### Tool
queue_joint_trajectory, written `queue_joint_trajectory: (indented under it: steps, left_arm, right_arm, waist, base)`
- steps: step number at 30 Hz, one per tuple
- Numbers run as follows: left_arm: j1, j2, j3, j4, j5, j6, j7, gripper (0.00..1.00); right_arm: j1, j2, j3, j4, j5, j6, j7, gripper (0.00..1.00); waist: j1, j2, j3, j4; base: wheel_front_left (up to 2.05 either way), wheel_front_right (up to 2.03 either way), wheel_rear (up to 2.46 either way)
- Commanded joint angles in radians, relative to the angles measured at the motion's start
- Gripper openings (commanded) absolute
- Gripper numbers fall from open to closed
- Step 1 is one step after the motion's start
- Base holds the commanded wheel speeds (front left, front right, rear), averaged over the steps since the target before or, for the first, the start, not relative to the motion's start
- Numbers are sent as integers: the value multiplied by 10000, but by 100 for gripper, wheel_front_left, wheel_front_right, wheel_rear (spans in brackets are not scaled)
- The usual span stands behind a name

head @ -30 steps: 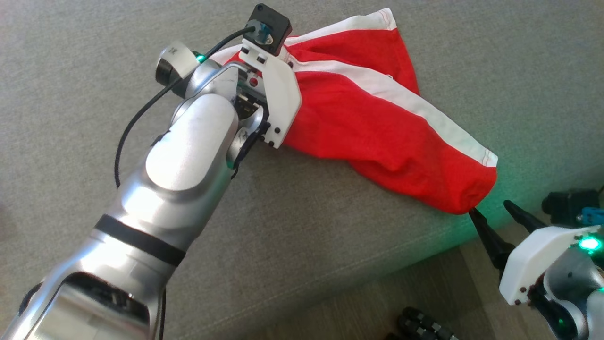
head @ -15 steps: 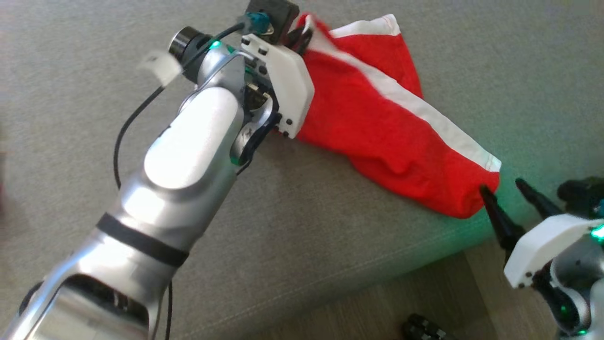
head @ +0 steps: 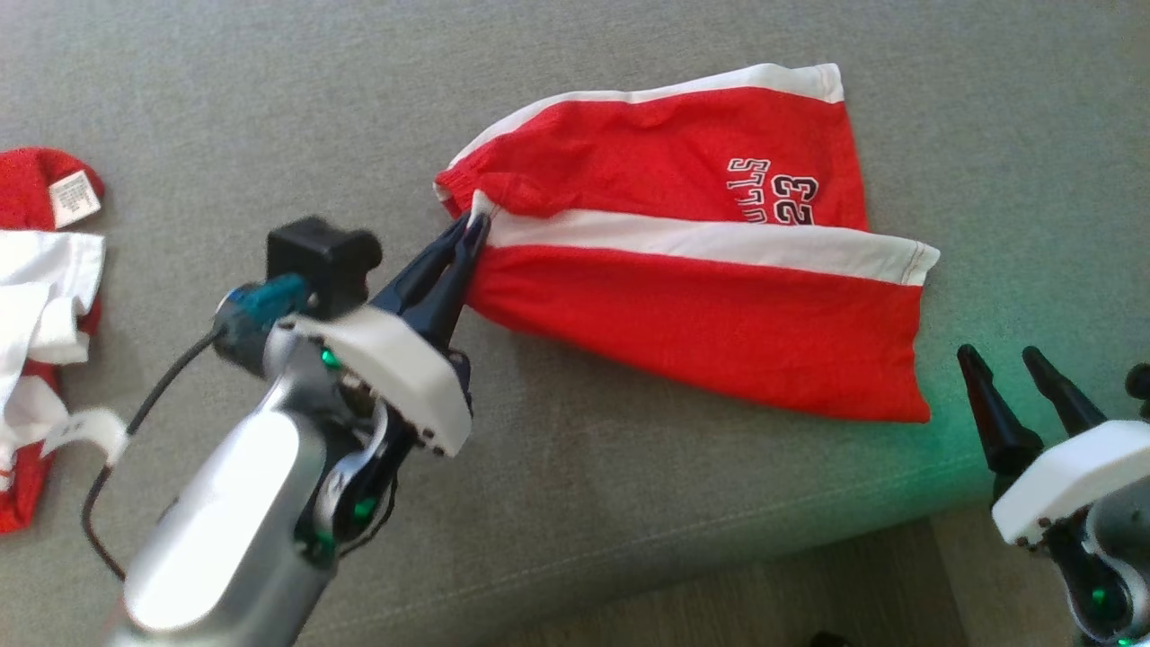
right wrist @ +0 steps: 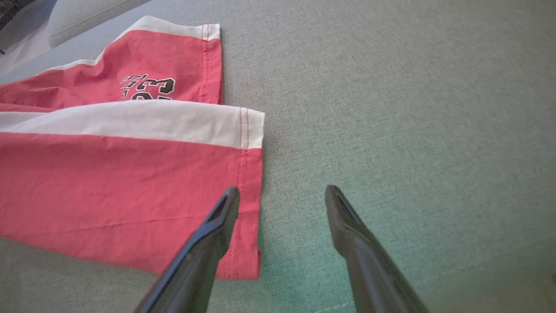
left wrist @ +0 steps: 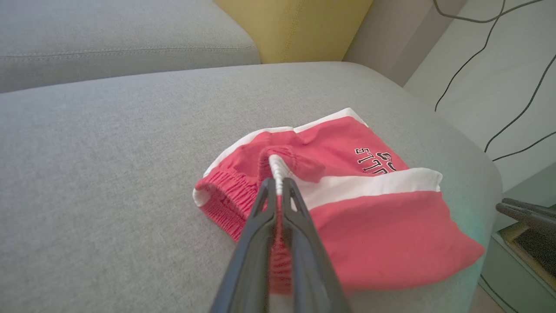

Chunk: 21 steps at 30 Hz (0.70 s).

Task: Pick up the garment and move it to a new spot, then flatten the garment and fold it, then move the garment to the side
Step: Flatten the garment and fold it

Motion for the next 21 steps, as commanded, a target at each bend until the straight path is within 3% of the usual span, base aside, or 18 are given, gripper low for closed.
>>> queue_joint_trajectory:
  steps: [1,8,21]
  left_arm:
    - [-68,316,461,-639,-88,133,22,0]
    - [654,533,488,-1499,-143,411,32,0]
    - [574,404,341,-1436,-127,398,-124,0]
  right_arm:
    - [-358,-55,56,-209,50,-4,-81,100]
    - [-1670,-9,265,738,91,-4,4,100]
    - [-3003,-19,647,2768,-436,-4,160,100]
  waist:
    - [1,0,29,57]
    - [1,0,238,268]
    - [1,0,339,599]
  base:
    - [0,0,0]
    - [0,0,0]
    - [0,0,0]
